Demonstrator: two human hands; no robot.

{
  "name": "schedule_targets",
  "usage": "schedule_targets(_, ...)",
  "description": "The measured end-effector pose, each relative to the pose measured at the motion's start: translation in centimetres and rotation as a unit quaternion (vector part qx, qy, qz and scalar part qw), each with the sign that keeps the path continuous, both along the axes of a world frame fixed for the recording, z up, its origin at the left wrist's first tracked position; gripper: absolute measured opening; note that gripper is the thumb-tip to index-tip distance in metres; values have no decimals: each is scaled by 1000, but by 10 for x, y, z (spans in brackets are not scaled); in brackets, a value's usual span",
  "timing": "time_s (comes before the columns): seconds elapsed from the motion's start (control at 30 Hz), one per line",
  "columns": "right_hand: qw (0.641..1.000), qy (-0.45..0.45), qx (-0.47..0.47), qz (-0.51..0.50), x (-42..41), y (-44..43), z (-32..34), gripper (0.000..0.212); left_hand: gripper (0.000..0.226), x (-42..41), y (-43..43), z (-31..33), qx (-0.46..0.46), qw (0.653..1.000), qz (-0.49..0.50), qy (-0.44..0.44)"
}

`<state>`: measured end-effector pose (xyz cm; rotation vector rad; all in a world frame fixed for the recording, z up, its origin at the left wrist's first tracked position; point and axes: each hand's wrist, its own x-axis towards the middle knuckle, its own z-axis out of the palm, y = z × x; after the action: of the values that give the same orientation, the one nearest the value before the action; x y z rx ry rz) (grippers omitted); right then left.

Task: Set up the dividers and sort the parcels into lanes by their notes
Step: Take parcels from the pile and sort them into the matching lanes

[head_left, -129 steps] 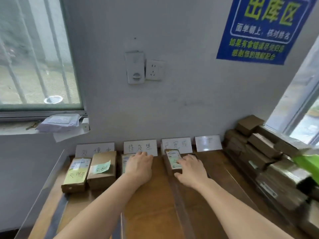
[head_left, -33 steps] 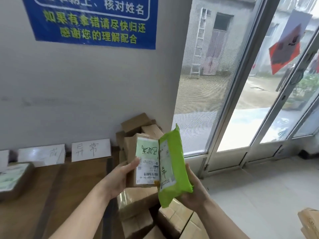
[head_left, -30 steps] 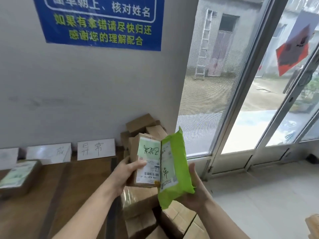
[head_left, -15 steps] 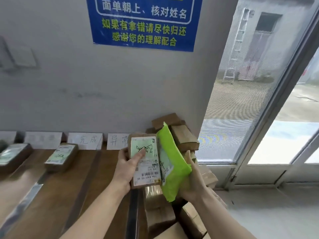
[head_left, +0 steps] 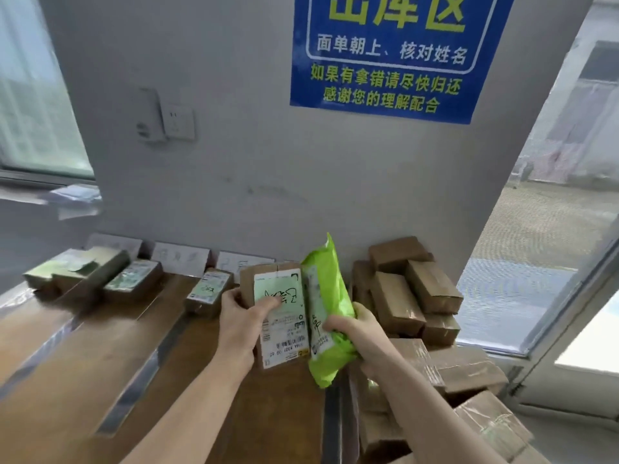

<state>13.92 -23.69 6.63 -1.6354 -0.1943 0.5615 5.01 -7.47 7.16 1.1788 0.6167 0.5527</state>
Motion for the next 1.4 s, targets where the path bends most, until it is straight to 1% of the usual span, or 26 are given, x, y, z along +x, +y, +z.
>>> schedule_targets(0.03,999,17,29,-21,-5,8,-1,48,52,-9,13,1,-13,1000,15,-10)
schedule_targets(0.07,997,29,55,-39,-10,16,-2,38,54,-19,26,2,-22,999,30,-21)
schedule_targets(0.1,995,38,74,-51,-14,22,-3,28,60,-29,40,3,-30,998,40,-30)
schedule_targets(0.13,993,48,86,-59,-20,30,-3,23,66,-39,55,4,-40,997,46,-37)
schedule_targets(0.2,990,59,105,-68,-32,46,-8,21,70,-58,82,3,-61,996,55,-35)
schedule_targets(0.3,989,60,104,-88,-50,71,-17,19,54,-83,116,-1,-89,992,82,-23)
schedule_targets(0.37,987,67,102,-105,-60,86,-23,17,54,-98,130,-6,-101,991,88,-8)
schedule_targets(0.53,976,86,116,-165,-75,108,-35,25,53,-121,156,-25,-156,982,104,5)
schedule_targets(0.63,972,82,94,-200,-70,113,-45,41,62,-124,165,-37,-177,981,84,-3)
schedule_targets(0.67,971,83,84,-206,-68,114,-49,45,67,-123,165,-39,-189,979,71,-5)
schedule_targets(0.7,971,83,74,-213,-65,114,-51,44,72,-121,165,-42,-206,977,57,-10)
schedule_targets(0.77,969,81,50,-228,-58,112,-57,36,76,-115,163,-46,-249,968,33,-10)
schedule_targets(0.83,967,72,33,-243,-46,111,-65,34,68,-106,159,-50,-276,961,12,1)
schedule_targets(0.93,960,65,19,-273,-24,112,-77,35,58,-84,153,-61,-292,956,-14,19)
schedule_targets(1.07,954,70,8,-292,14,116,-96,36,62,-48,146,-76,-261,963,-21,67)
schedule_targets(1.2,960,95,-12,-263,53,122,-118,42,67,-12,148,-89,-228,968,2,109)
schedule_targets(1.3,964,122,-33,-234,81,130,-135,47,83,14,153,-97,-233,966,4,111)
schedule_targets(1.4,962,160,-43,-216,104,143,-155,50,85,37,158,-105,-234,967,7,104)
